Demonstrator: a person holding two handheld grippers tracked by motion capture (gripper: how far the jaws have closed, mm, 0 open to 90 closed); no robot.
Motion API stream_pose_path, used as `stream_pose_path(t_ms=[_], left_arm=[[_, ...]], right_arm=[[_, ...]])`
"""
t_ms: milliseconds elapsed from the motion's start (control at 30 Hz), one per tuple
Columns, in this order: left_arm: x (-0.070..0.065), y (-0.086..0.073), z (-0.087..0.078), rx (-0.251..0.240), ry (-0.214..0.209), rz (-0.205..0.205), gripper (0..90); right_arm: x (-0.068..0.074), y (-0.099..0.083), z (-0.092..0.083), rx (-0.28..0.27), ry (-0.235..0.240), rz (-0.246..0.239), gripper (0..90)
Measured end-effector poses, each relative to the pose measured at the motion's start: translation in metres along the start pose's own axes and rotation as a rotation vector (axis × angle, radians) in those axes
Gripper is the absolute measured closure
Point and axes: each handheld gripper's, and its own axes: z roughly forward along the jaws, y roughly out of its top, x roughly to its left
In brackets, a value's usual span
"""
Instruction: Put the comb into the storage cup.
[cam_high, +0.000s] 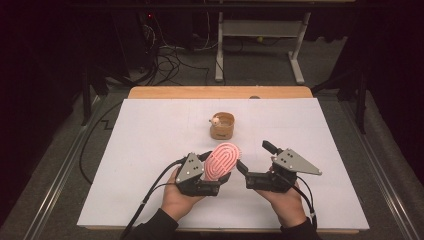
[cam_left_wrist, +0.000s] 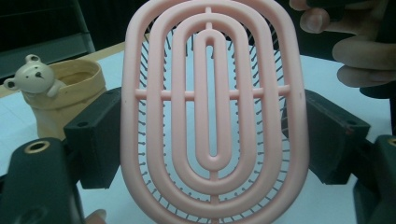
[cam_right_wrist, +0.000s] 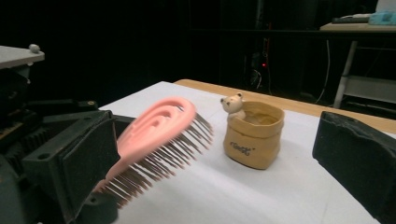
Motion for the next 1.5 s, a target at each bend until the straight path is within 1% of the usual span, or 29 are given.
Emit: stream_pose_path(t_ms=[133, 367, 533, 633, 767, 933, 1100, 1200, 1300, 1367, 1500], left_arm=[[-0.003, 0.000, 0.002, 0.000, -0.006, 0.007, 18.2], [-0.009, 0.001, 0.003, -0.008, 0.001, 0.017, 18.2], [-0.013, 0.003, 0.003, -0.014, -0.003, 0.032, 18.2], [-0.016, 0.005, 0.002, -0.021, -0.006, 0.034, 18.2], [-0.018, 0.006, 0.001, -0.029, -0.005, 0.045, 18.2], [-0.019, 0.006, 0.002, -0.026, -0.005, 0.049, 18.2], [-0.020, 0.006, 0.002, -0.022, 0.001, 0.055, 18.2], [-0.020, 0.006, 0.001, -0.026, 0.002, 0.053, 18.2], [-0.020, 0.006, 0.001, -0.027, 0.001, 0.056, 18.2], [-0.021, 0.006, 0.001, -0.028, 0.005, 0.060, 18.2], [-0.021, 0.006, 0.001, -0.027, 0.006, 0.062, 18.2]], right_arm=[[0.005, 0.001, 0.002, 0.008, 0.017, 0.005, 0.7], [0.012, -0.003, 0.009, 0.028, 0.048, 0.014, 0.6], [0.015, -0.004, 0.011, 0.034, 0.071, 0.037, 0.7], [0.015, -0.004, 0.012, 0.039, 0.089, 0.062, 1.9], [0.015, -0.006, 0.013, 0.050, 0.092, 0.076, 3.7], [0.014, -0.008, 0.014, 0.058, 0.104, 0.104, 8.1], [0.012, -0.011, 0.013, 0.067, 0.123, 0.136, 16.7], [0.012, -0.011, 0.013, 0.075, 0.132, 0.166, 20.7], [0.012, -0.011, 0.013, 0.081, 0.136, 0.176, 22.4], [0.012, -0.012, 0.014, 0.083, 0.136, 0.173, 24.4], [0.012, -0.012, 0.014, 0.088, 0.154, 0.188, 27.7]])
